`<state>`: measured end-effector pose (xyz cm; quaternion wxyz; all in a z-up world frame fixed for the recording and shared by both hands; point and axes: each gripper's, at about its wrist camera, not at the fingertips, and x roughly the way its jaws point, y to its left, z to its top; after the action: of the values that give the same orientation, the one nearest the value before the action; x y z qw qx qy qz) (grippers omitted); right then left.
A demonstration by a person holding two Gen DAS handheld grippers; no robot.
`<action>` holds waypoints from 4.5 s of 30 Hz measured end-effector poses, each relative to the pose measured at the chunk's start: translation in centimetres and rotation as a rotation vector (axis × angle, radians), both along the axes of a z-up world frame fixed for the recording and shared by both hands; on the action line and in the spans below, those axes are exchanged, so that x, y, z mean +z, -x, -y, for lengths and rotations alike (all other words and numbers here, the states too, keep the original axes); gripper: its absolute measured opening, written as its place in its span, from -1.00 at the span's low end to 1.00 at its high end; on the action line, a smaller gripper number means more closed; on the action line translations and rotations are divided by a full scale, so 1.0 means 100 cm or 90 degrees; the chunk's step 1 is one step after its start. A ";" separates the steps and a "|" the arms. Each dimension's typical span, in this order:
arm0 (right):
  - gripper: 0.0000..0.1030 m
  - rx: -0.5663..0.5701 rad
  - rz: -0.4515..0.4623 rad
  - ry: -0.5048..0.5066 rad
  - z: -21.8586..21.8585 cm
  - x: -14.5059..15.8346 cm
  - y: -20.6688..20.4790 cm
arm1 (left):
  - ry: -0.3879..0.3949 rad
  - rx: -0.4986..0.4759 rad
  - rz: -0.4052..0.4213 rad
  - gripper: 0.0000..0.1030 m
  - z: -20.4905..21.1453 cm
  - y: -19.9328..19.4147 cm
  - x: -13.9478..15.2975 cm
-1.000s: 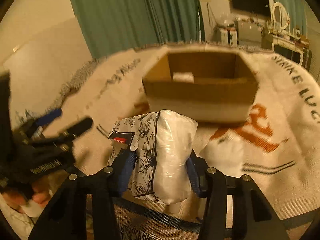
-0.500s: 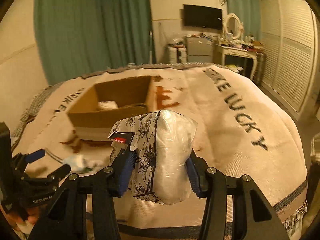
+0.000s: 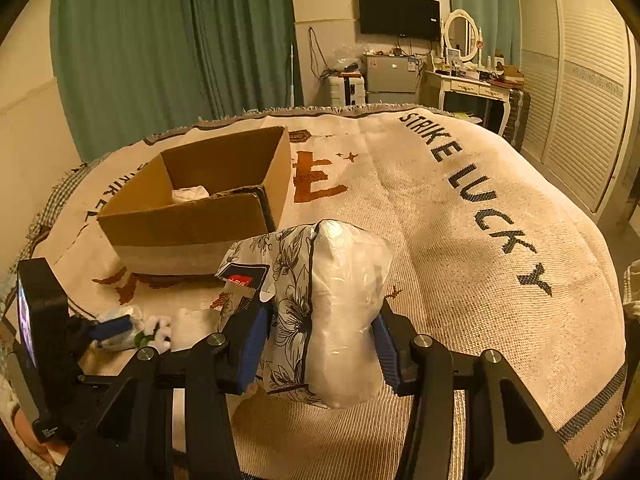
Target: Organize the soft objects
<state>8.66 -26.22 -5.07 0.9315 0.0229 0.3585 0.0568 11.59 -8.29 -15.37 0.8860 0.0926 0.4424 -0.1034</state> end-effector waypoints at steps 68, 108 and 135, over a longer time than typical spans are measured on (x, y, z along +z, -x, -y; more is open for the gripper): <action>0.24 0.089 0.071 -0.038 -0.079 0.049 -0.185 | 0.012 0.068 0.174 0.44 -0.043 -0.150 0.109; 1.00 0.126 0.015 0.082 -0.078 0.012 0.032 | 0.047 0.147 0.227 0.83 -0.054 0.052 0.109; -0.08 0.112 -0.047 0.000 -0.048 -0.028 0.038 | 0.068 0.124 0.093 0.80 -0.027 0.050 0.038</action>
<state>4.88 -21.39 -7.90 0.9090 -0.0064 0.3936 0.1373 6.64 -5.57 -11.53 0.9255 0.0090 0.3771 -0.0334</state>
